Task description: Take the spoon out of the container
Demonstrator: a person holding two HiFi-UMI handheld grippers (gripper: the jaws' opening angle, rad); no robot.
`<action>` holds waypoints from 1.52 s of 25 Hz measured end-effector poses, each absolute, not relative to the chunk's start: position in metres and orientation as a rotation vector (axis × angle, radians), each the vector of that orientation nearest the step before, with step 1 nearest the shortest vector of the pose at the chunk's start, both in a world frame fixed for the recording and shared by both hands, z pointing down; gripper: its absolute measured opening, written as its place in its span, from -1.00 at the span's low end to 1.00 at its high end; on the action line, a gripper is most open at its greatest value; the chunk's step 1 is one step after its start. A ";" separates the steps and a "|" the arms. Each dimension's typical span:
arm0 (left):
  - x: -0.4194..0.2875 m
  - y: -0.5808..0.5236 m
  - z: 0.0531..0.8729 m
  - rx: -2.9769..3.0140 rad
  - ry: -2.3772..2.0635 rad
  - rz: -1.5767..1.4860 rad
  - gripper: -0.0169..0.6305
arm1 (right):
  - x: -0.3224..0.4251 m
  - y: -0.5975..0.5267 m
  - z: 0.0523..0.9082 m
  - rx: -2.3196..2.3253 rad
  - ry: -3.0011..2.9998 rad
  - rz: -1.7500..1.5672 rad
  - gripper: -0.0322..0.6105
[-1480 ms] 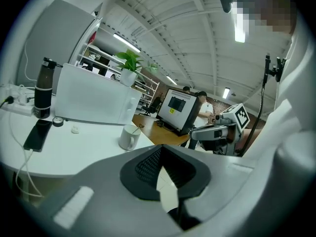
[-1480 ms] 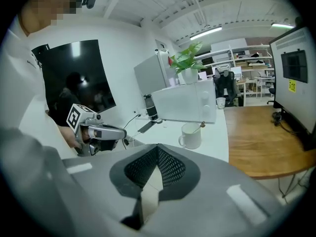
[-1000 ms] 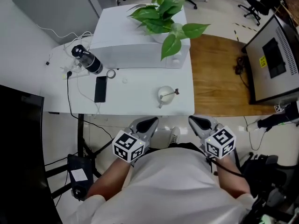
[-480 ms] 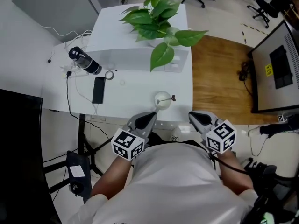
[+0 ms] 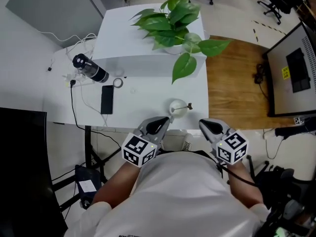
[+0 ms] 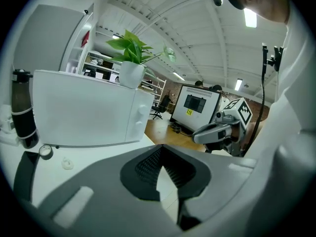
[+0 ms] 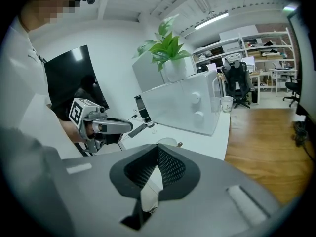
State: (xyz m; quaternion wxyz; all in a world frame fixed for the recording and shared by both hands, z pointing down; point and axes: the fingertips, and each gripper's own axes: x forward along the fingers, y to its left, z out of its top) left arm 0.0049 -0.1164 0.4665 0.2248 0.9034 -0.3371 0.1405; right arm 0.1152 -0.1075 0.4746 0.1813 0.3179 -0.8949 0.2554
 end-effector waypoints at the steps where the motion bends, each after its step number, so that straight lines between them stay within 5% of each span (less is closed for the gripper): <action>1: 0.004 -0.118 0.467 2.496 -0.919 0.387 -0.93 | 0.113 -0.108 0.476 0.909 -2.522 0.726 -0.88; 19: -0.012 -0.122 0.481 2.514 -0.801 0.413 -0.93 | 0.091 -0.111 0.486 0.972 -2.466 0.719 -0.88; 38: -0.015 -0.132 0.498 2.453 -0.809 0.431 -0.93 | 0.097 -0.168 0.518 1.030 -2.420 0.777 -0.56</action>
